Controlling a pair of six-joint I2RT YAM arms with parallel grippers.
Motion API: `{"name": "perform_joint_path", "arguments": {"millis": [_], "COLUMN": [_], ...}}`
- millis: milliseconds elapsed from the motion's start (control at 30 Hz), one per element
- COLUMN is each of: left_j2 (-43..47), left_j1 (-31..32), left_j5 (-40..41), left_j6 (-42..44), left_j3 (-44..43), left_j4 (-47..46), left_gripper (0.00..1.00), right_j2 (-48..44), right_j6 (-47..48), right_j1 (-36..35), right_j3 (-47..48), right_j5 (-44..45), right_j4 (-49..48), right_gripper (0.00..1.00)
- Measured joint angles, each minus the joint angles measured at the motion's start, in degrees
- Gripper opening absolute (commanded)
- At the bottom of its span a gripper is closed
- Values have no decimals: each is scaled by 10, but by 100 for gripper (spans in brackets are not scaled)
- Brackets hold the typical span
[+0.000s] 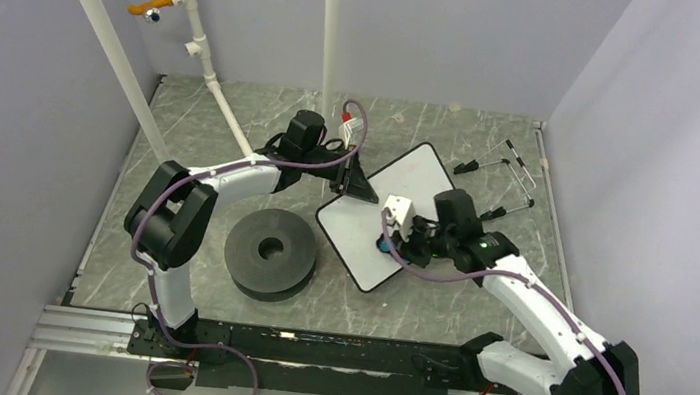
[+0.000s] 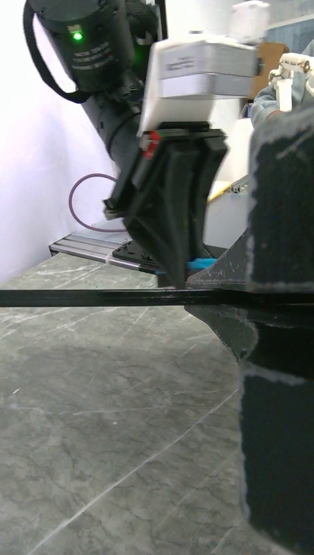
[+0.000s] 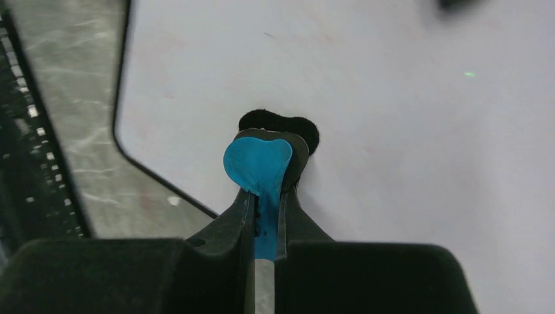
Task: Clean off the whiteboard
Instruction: Erase the whiteboard at the center of the board, then place the whiteboard eraser at the center of the board.
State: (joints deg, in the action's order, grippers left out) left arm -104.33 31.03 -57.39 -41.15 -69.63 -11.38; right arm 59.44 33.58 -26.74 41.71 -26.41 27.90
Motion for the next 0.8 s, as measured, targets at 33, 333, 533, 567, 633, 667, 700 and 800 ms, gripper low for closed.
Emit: {"name": "perform_joint_path", "arguments": {"millis": [33,333,533,567,633,667,700,800], "left_j2": [0,-1,5,7,10,12,13,26], "left_j1": [0,-13,-15,-15,-15,-17,-18,-25], "left_j5": [1,37,14,11,11,16,22,61], "left_j6": [-1,4,14,20,35,53,66,118], "left_j3": [0,0,0,-1,-5,-12,-17,-34], "left_j4": [-3,-30,0,9,33,58,77,145], "left_gripper": [0,0,0,0,0,0,0,0], "right_j2": [12,109,17,6,-9,-14,-17,-26], "right_j6": [7,-15,-11,-2,25,45,60,126], "right_j1": [-19,-38,148,155,156,156,155,155], "right_j3": [6,79,37,36,36,36,36,33], "right_j5": [-9,37,63,55,28,10,-1,-36], "right_j4": [6,-5,-29,-19,10,34,52,131], "right_gripper": [0,1,4,6,10,11,12,22]}}
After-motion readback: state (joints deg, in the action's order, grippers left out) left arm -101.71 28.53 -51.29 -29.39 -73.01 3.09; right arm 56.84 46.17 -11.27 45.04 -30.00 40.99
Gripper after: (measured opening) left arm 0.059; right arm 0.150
